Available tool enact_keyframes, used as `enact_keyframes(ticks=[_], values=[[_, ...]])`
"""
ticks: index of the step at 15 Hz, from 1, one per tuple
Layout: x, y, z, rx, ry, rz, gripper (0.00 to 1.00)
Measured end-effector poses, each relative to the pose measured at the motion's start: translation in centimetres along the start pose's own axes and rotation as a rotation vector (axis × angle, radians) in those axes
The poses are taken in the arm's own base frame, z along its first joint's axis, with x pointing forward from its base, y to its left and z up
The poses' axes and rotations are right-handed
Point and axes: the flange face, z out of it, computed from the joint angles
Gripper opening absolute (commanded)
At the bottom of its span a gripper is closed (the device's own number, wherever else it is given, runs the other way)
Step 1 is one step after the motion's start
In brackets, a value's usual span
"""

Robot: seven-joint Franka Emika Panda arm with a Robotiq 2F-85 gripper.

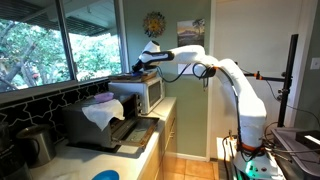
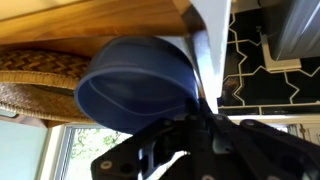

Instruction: Put the blue mug on the tray

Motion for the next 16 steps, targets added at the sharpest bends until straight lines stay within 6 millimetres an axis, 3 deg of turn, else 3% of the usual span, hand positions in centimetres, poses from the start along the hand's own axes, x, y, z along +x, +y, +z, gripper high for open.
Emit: enact_keyframes(ticks=[11, 12, 13, 16], values=[[-0.6, 2.0, 1.7, -0.019, -0.054, 0.014, 0.01], [-0.6, 2.0, 1.9, -0.019, -0.058, 0.013, 0.3], [-0.5, 1.9, 1.9, -0.018, -0.06, 0.012, 0.31], [0.2, 1.8, 1.4, -0.019, -0.046, 0.008, 0.51]])
